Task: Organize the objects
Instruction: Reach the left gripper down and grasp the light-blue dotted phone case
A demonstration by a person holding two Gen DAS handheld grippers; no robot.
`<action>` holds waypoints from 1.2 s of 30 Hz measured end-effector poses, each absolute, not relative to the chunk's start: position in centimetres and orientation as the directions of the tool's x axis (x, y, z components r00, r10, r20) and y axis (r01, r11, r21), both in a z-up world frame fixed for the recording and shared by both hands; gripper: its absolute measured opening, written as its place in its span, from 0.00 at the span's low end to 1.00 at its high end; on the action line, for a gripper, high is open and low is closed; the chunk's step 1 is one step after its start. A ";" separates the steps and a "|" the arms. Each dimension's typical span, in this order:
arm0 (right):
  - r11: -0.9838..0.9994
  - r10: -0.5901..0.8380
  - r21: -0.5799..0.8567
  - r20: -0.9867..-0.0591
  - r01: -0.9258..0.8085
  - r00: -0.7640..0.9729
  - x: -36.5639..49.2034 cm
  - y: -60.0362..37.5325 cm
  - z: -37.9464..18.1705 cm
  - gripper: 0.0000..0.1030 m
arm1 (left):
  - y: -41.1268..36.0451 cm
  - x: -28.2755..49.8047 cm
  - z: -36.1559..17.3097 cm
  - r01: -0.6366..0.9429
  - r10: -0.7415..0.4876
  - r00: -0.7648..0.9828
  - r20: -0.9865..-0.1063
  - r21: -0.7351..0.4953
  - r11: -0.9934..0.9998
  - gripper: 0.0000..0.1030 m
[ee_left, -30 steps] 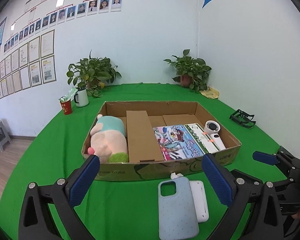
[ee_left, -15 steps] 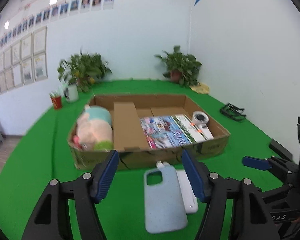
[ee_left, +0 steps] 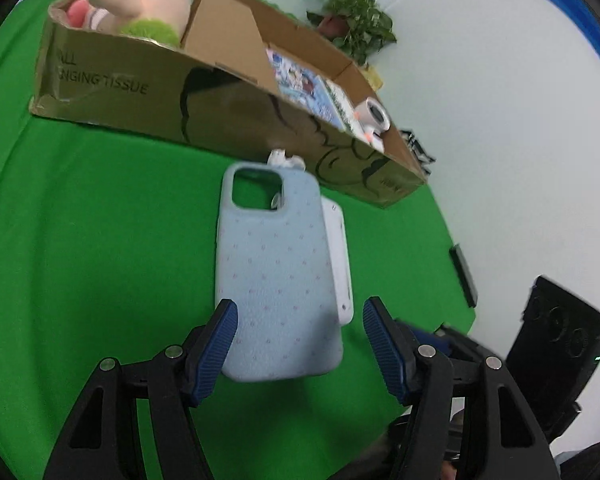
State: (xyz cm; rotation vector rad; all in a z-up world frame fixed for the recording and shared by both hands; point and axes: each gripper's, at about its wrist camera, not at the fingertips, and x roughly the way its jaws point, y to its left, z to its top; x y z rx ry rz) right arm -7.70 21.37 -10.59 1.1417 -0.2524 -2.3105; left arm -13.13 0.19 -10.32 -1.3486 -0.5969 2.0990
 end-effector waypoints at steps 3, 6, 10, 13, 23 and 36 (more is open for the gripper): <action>-0.838 -0.541 0.406 -0.707 0.364 -0.456 -8.0 21.3 -11.6 0.71 | 0.2 -13.1 -10.8 -0.214 0.696 -0.314 -0.646 -0.666 -0.715 0.61; -0.840 -0.537 0.411 -0.723 0.354 -0.435 -8.1 21.3 -12.2 0.60 | 0.5 -12.9 -11.0 -0.219 0.701 -0.307 -0.644 -0.669 -0.710 0.60; -0.844 -0.532 0.410 -0.725 0.347 -0.438 -8.4 21.6 -12.2 0.50 | 1.3 -12.6 -10.9 -0.253 0.741 -0.272 -0.614 -0.698 -0.670 0.57; -0.843 -0.535 0.424 -0.724 0.331 -0.436 -8.9 22.0 -12.1 0.46 | 1.8 -12.3 -10.6 -0.261 0.729 -0.274 -0.627 -0.681 -0.684 0.57; -0.829 -0.557 0.463 -0.730 0.313 -0.396 -10.2 21.7 -13.1 0.18 | -0.3 -12.8 -11.1 -0.161 0.634 -0.331 -0.699 -0.620 -0.768 0.60; -0.821 -0.568 0.477 -0.736 0.313 -0.369 -8.1 25.1 -13.4 0.14 | 1.2 -11.3 -13.0 -0.159 0.745 -0.254 -0.617 -0.733 -0.662 0.58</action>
